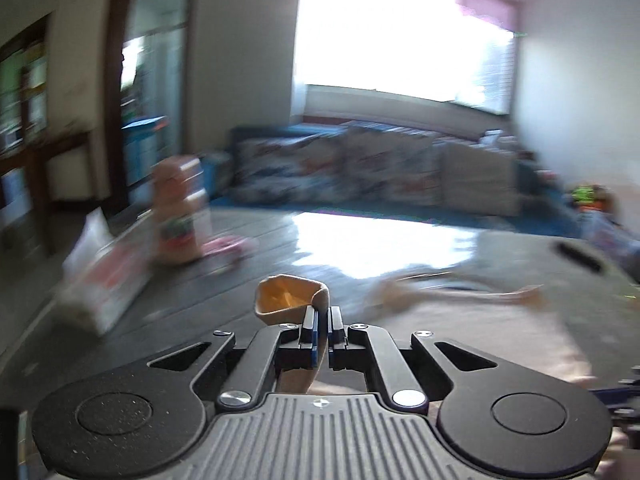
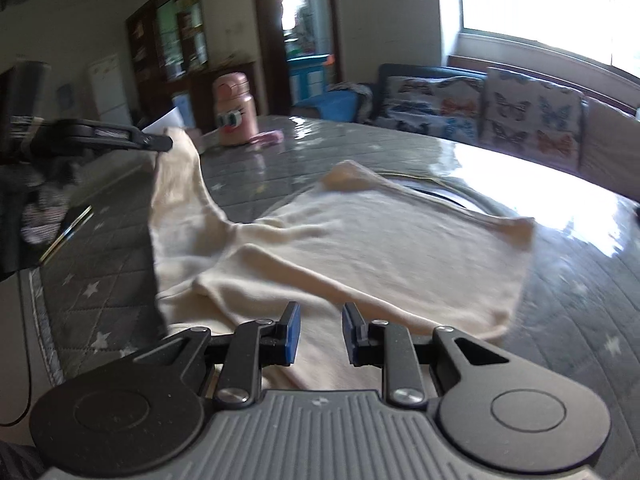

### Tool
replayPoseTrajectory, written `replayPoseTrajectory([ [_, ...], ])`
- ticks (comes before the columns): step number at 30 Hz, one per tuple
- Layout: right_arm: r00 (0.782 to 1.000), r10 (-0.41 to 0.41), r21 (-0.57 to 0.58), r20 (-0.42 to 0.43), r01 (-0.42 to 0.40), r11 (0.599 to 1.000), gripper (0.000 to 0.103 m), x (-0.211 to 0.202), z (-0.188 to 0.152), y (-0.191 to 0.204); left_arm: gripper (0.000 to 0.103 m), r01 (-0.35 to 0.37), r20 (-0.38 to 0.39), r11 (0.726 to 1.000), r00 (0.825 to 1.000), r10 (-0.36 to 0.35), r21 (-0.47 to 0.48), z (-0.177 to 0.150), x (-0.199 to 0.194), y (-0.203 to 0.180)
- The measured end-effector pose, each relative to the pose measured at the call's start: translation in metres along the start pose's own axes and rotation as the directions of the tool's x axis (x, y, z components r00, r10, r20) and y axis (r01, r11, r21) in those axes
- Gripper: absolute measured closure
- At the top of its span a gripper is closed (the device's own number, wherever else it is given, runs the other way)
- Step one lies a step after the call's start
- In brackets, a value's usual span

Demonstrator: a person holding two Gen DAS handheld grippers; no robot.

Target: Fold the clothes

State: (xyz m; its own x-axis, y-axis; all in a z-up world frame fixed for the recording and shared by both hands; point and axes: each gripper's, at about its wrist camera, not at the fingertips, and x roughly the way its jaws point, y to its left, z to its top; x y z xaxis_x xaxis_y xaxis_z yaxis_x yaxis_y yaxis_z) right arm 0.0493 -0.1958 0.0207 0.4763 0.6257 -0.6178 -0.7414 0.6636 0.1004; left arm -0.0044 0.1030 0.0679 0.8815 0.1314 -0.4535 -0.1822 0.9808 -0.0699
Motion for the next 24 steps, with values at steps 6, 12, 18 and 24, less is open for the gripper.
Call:
replayPoseTrajectory([
  [6, 0.999, -0.039, 0.068, 0.023, 0.037, 0.997, 0.081, -0.018, -0.016, -0.019, 0.098, 0.243, 0.018, 0.964, 0.969, -0.246, 0.111, 0.005, -0.014, -0.078],
  [12, 0.998, -0.055, 0.135, 0.022, 0.051, 0.99, 0.081, -0.03, -0.031, -0.035, 0.096, 0.42, -0.093, 0.888, 0.907, -0.41, 0.185, -0.016, 0.002, -0.137],
  [18, 0.997, -0.068, 0.166, 0.022, 0.064, 0.984, 0.081, -0.036, -0.039, -0.042, 0.08, 0.486, -0.201, 0.841, 0.872, -0.447, 0.237, -0.041, 0.011, -0.158],
  [24, 0.996, -0.077, 0.188, 0.036, 0.069, 0.98, 0.081, -0.041, -0.035, -0.046, 0.068, 0.427, -0.18, 0.872, 0.902, -0.392, 0.24, -0.044, 0.005, -0.121],
])
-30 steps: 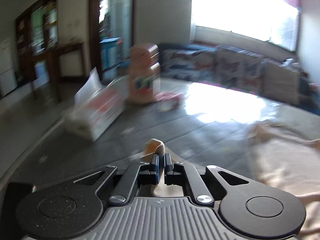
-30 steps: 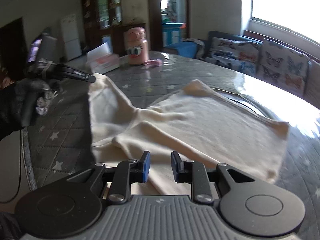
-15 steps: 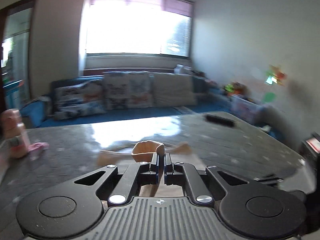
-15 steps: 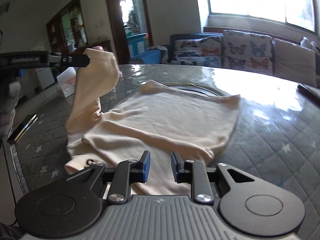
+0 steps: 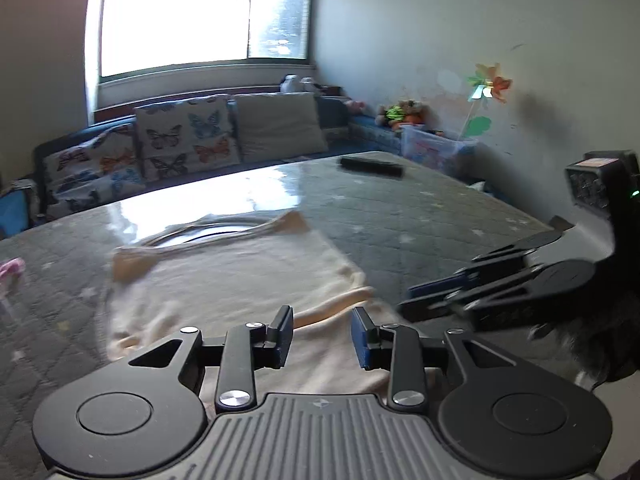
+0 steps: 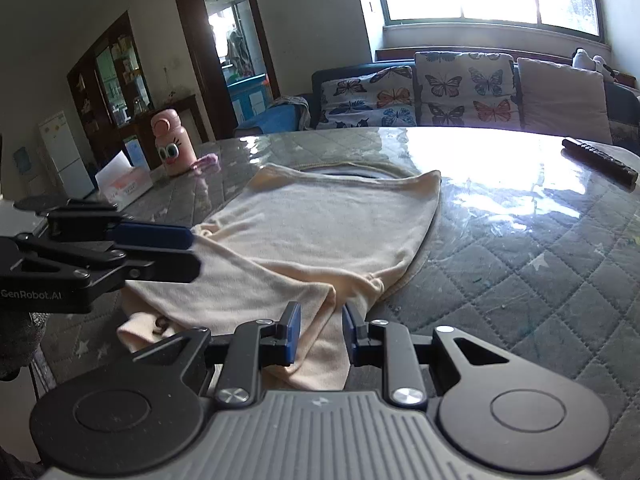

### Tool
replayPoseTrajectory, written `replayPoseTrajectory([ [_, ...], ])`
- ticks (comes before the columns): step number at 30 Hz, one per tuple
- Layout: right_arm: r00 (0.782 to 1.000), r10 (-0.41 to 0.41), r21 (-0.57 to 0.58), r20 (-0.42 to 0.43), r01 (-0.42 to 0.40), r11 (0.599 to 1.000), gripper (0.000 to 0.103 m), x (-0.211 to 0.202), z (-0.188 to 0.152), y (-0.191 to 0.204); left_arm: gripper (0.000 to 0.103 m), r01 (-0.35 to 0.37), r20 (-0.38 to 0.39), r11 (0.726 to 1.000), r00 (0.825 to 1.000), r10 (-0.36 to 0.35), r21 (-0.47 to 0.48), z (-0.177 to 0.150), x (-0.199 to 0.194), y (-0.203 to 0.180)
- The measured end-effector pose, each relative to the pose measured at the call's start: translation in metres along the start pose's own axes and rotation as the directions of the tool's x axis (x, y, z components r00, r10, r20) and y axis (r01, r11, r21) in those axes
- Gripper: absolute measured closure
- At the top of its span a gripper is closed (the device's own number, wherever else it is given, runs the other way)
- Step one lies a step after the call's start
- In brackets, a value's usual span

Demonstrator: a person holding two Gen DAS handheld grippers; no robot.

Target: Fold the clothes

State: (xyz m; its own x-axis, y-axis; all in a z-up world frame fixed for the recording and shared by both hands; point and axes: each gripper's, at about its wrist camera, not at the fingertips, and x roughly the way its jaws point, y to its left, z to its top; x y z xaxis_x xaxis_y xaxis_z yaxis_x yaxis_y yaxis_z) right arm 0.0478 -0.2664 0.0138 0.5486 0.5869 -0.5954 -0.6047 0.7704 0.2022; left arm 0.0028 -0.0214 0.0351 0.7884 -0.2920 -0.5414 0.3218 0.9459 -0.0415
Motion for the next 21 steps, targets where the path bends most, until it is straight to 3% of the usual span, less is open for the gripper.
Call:
replayPoseTrajectory([
  [9, 0.998, -0.034, -0.016, -0.048, 0.033, 0.999, 0.081, 0.042, 0.008, 0.007, 0.068, -0.176, -0.055, 0.981, 0.984, 0.172, -0.082, -0.028, -0.014, 0.061],
  [14, 0.996, -0.048, -0.023, -0.07, 0.047, 0.999, 0.082, 0.053, 0.005, 0.007, 0.067, -0.204, -0.073, 0.973, 0.978, 0.197, -0.107, -0.034, -0.013, 0.074],
  [17, 0.995, -0.069, -0.045, -0.065, 0.066, 0.997, 0.095, 0.051, 0.007, 0.012, 0.067, -0.209, -0.077, 0.972, 0.977, 0.201, -0.11, -0.034, -0.007, 0.076],
  [21, 0.997, -0.082, -0.051, -0.013, 0.081, 0.995, 0.097, 0.038, 0.019, 0.014, 0.067, -0.207, -0.074, 0.973, 0.977, 0.2, -0.102, -0.031, -0.004, 0.077],
])
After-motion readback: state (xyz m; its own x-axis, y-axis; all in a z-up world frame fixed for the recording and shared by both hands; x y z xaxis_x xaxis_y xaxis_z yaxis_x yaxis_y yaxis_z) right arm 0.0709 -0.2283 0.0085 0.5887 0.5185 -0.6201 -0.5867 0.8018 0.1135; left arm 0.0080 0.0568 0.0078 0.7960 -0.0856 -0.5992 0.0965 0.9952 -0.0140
